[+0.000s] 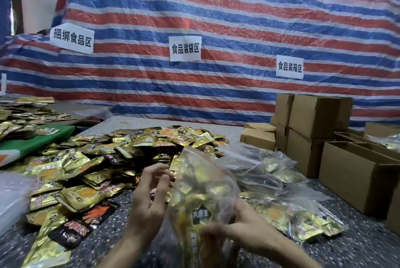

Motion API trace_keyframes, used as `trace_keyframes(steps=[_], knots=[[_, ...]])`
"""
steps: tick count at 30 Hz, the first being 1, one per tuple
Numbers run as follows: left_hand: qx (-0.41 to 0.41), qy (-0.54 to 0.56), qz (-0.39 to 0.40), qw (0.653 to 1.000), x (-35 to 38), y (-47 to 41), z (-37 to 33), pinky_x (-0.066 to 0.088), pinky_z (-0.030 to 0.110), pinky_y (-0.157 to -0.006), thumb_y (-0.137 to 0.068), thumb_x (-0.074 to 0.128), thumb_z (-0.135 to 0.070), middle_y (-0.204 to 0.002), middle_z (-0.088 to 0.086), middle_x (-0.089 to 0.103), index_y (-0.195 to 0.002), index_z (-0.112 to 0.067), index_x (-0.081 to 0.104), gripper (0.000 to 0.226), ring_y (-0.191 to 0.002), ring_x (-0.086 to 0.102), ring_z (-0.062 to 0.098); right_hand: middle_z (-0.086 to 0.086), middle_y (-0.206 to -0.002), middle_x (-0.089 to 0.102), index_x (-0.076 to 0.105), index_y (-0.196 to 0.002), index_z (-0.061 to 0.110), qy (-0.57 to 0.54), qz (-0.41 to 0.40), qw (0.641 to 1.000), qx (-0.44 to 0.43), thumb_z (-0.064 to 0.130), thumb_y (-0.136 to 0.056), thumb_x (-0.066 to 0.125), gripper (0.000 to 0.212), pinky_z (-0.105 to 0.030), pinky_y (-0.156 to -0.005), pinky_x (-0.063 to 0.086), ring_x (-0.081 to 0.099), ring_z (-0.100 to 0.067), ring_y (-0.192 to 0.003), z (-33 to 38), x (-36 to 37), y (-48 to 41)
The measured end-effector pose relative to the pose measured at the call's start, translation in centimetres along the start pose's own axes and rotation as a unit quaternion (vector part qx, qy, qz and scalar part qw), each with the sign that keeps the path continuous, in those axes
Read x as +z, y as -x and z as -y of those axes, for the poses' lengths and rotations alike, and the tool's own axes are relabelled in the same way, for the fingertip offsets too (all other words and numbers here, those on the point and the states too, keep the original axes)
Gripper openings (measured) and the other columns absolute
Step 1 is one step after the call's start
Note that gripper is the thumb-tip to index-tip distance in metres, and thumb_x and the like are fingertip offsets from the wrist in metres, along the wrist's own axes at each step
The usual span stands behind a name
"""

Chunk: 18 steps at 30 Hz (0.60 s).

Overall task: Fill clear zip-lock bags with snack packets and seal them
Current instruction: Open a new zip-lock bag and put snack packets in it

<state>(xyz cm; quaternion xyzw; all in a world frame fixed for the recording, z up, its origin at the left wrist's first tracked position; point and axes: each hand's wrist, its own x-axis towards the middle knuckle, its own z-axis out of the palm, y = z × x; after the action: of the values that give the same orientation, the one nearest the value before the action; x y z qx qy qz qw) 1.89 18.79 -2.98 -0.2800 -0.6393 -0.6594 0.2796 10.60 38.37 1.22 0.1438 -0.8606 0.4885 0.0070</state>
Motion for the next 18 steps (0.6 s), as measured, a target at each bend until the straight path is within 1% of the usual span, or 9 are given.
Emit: trace_keyframes(steps=[2, 5, 6, 9, 11, 13, 15, 17, 18], knots=[[-0.019, -0.029, 0.003, 0.999, -0.6, 0.6, 1.1, 0.051, 0.025, -0.071, -0.092, 0.047, -0.032, -0.093, -0.001, 0.064, -0.105, -0.044, 0.055, 0.019, -0.083, 0.063, 0.012, 0.005, -0.105, 0.076, 0.072, -0.110, 0.035, -0.032, -0.028, 0.999, 0.005, 0.030, -0.084, 0.079, 0.028, -0.045, -0.088, 0.059, 0.072, -0.018, -0.100, 0.4, -1.5, 0.1], [-0.019, -0.054, 0.013, 0.998, -1.0, 1.0, 1.7, 0.050, 0.027, -0.063, -0.091, 0.046, -0.044, -0.091, -0.001, 0.062, -0.105, -0.036, 0.055, 0.019, -0.080, 0.061, 0.011, -0.009, -0.103, 0.076, 0.070, -0.109, 0.019, -0.083, -0.079, 0.993, -0.016, 0.021, -0.083, 0.077, 0.028, -0.032, -0.057, 0.060, 0.075, -0.024, -0.090, 1.9, -4.1, 0.0], [-0.014, -0.064, 0.020, 0.998, -1.0, 1.2, 1.8, 0.050, 0.028, -0.061, -0.090, 0.045, -0.048, -0.089, -0.001, 0.062, -0.104, -0.034, 0.055, 0.023, -0.079, 0.060, 0.011, -0.012, -0.102, 0.076, 0.068, -0.109, 0.012, -0.101, -0.101, 0.989, -0.022, 0.016, -0.082, 0.076, 0.029, -0.029, -0.053, 0.058, 0.075, -0.025, -0.088, 2.6, -5.0, -0.2], [-0.003, -0.086, 0.052, 0.995, -0.6, 1.7, 1.8, 0.047, 0.021, -0.056, -0.091, 0.046, -0.046, -0.083, -0.007, 0.060, -0.102, -0.031, 0.056, 0.021, -0.073, 0.058, 0.009, -0.014, -0.098, 0.076, 0.066, -0.109, 0.002, -0.139, -0.176, 0.974, -0.031, 0.012, -0.075, 0.075, 0.036, -0.032, -0.056, 0.059, 0.075, -0.026, -0.082, 4.7, -8.0, -1.2], [-0.001, -0.081, 0.079, 0.994, -0.2, 2.0, 1.8, 0.045, 0.015, -0.060, -0.092, 0.048, -0.037, -0.084, -0.013, 0.059, -0.099, -0.029, 0.057, 0.014, -0.074, 0.058, 0.008, -0.015, -0.095, 0.077, 0.067, -0.105, 0.002, -0.164, -0.228, 0.959, -0.027, 0.010, -0.073, 0.076, 0.035, -0.031, -0.056, 0.059, 0.075, -0.025, -0.075, 5.9, -10.1, -2.1], [0.002, -0.081, 0.101, 0.992, 0.0, 2.2, 1.9, 0.045, 0.013, -0.063, -0.091, 0.049, -0.041, -0.089, -0.020, 0.060, -0.096, -0.028, 0.057, 0.016, -0.076, 0.058, 0.007, -0.017, -0.091, 0.077, 0.066, -0.104, -0.002, -0.170, -0.285, 0.943, -0.010, 0.003, -0.077, 0.075, 0.028, -0.029, -0.054, 0.059, 0.075, -0.025, -0.070, 6.7, -12.4, -3.2], [0.005, -0.091, 0.112, 0.989, 0.0, 2.3, 1.9, 0.045, 0.016, -0.062, -0.087, 0.045, -0.052, -0.092, -0.021, 0.060, -0.094, -0.029, 0.058, 0.027, -0.078, 0.059, 0.008, -0.017, -0.090, 0.077, 0.069, -0.098, 0.000, -0.082, -0.352, 0.932, 0.010, -0.001, -0.081, 0.075, 0.018, -0.033, -0.060, 0.062, 0.076, -0.027, -0.074, 6.4, -14.5, -4.6], [0.006, -0.101, 0.120, 0.988, 0.1, 2.3, 2.1, 0.045, 0.020, -0.063, -0.085, 0.042, -0.054, -0.090, -0.021, 0.060, -0.092, -0.028, 0.058, 0.031, -0.080, 0.059, 0.008, -0.014, -0.093, 0.076, 0.074, -0.091, 0.012, 0.117, -0.414, 0.903, 0.020, -0.001, -0.085, 0.071, 0.014, -0.041, -0.071, 0.062, 0.074, -0.029, -0.083, 5.1, -16.0, -6.1], [0.005, -0.102, 0.126, 0.987, 0.1, 2.3, 2.2, 0.045, 0.020, -0.064, -0.086, 0.043, -0.053, -0.087, -0.021, 0.060, -0.091, -0.028, 0.058, 0.029, -0.080, 0.059, 0.008, -0.012, -0.094, 0.075, 0.072, -0.082, 0.021, 0.212, -0.436, 0.874, 0.018, 0.000, -0.090, 0.063, 0.024, -0.042, -0.071, 0.060, 0.071, -0.030, -0.084, 4.3, -16.2, -6.7]])
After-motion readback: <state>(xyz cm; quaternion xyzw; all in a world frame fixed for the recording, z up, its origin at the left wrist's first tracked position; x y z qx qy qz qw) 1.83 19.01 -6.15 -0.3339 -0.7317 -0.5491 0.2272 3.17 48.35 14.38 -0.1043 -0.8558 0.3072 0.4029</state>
